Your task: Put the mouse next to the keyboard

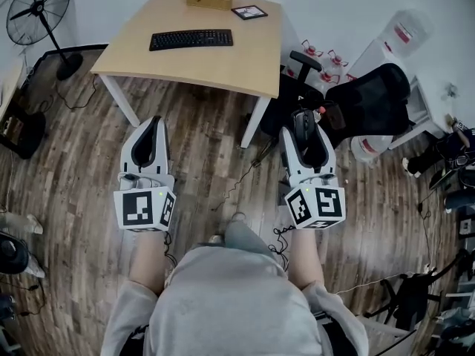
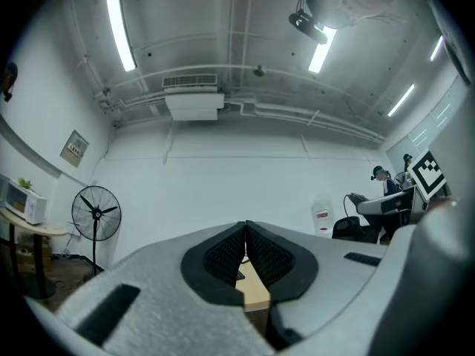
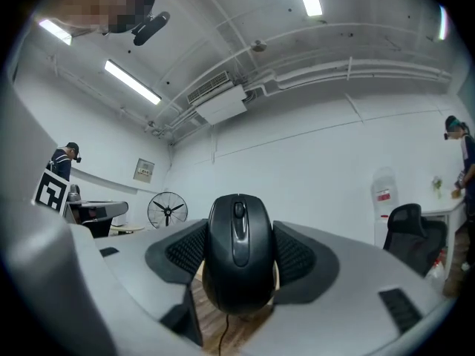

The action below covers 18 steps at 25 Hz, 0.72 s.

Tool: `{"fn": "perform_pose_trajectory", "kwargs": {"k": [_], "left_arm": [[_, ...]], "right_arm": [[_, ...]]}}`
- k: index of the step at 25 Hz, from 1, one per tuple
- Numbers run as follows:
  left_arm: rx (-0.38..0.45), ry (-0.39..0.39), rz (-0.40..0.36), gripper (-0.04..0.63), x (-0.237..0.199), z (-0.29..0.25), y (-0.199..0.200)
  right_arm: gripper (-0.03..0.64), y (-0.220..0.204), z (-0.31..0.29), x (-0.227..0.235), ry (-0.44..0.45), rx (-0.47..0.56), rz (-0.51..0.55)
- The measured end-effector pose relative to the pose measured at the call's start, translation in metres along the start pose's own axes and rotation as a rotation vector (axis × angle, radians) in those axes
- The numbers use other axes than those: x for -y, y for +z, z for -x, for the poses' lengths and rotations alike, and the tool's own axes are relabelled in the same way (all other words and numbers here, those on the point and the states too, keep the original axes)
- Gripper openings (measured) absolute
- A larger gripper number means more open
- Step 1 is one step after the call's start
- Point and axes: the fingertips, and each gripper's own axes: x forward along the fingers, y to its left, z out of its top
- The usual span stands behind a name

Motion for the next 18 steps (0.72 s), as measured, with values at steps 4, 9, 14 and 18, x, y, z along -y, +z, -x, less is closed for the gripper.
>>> {"fn": "perform_pose_trajectory", "kwargs": {"k": [4, 9, 14, 18], "left_arm": [[-0.004, 0.012, -0.003, 0.011, -0.012, -0.018, -0.006], [0.005, 0.034, -0.006, 0.011, -0.028, -0.047, -0.014], [0.011, 0.046, -0.011, 0.011, -0.037, -0.093, -0.020], [0.014, 0.061, -0.008, 0.011, -0.043, -0.131, -0.025]], "right_arm": [[0.262, -0.005, -0.025, 0.001, 0.010, 0.010, -0.019], [0.262, -0.009, -0.062, 0.002, 0.039, 0.030, -0.022], [0.262, -0.009, -0.110, 0.010, 0.080, 0.043, -0.033], [0.262, -0.010, -0.151, 0.021, 0.106, 0.041, -0.042]]}}
